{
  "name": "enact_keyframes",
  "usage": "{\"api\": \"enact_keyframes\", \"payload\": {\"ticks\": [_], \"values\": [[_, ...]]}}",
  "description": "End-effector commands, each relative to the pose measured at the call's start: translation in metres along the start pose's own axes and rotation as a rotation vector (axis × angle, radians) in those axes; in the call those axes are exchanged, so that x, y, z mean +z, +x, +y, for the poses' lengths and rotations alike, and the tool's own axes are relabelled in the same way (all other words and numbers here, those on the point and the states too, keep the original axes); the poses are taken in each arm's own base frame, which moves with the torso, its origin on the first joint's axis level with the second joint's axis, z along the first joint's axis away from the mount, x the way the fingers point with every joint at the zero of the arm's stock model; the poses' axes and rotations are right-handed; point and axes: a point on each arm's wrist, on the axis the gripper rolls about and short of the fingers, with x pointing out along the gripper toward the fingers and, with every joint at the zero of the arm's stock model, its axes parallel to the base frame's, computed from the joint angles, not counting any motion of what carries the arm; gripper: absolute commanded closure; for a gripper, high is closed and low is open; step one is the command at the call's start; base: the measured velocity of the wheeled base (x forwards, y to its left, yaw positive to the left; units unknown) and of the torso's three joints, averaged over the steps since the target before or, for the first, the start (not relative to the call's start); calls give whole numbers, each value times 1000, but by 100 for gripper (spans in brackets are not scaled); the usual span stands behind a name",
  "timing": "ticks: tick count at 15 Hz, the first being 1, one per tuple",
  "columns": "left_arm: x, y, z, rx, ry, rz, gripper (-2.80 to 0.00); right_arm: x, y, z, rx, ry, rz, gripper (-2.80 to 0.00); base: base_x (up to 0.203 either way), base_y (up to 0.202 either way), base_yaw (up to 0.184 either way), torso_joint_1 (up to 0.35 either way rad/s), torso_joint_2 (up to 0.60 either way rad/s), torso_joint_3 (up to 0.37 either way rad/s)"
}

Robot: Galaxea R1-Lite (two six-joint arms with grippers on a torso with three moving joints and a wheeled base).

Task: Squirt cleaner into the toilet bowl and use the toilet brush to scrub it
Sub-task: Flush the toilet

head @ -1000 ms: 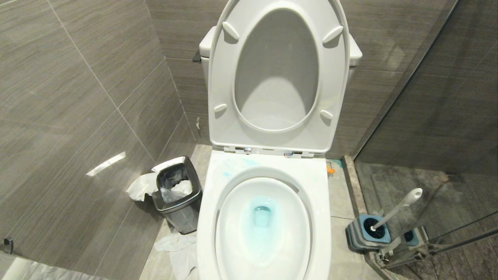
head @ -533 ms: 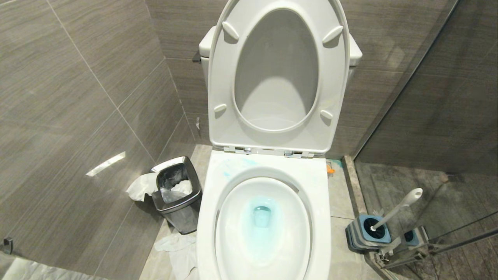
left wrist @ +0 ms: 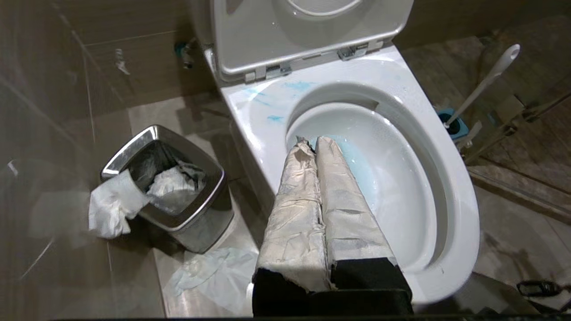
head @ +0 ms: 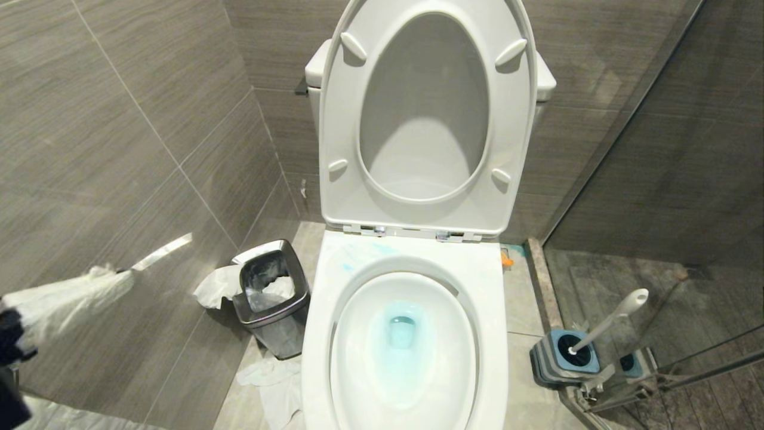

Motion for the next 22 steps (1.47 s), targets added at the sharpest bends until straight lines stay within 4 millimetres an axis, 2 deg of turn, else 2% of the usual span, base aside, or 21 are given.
{"api": "enact_keyframes", "payload": {"ticks": [1, 3, 5, 9, 12, 14, 17, 22], "values": [[11, 62, 12, 16, -24, 48, 0, 0, 0, 0, 1, 0, 2, 0, 0, 0, 0, 0, 0, 0], [37, 89, 21, 118, -40, -49, 0, 0, 0, 0, 0, 0, 2, 0, 0, 0, 0, 0, 0, 0], [58, 102, 30, 191, -53, -126, 0, 0, 0, 0, 0, 0, 2, 0, 0, 0, 0, 0, 0, 0], [83, 146, 61, 240, -47, -167, 0, 0, 0, 0, 0, 0, 2, 0, 0, 0, 0, 0, 0, 0], [101, 197, 82, 242, -35, -202, 0, 0, 0, 0, 1, 0, 2, 0, 0, 0, 0, 0, 0, 0], [108, 223, 92, 246, -28, -214, 0, 0, 0, 0, 2, 0, 2, 0, 0, 0, 0, 0, 0, 0], [119, 240, 98, 252, -21, -219, 0, 0, 0, 0, 0, 0, 2, 0, 0, 0, 0, 0, 0, 0], [141, 234, 100, 254, -45, -87, 0, 0, 0, 0, 2, 0, 2, 0, 0, 0, 0, 0, 0, 0]]}}
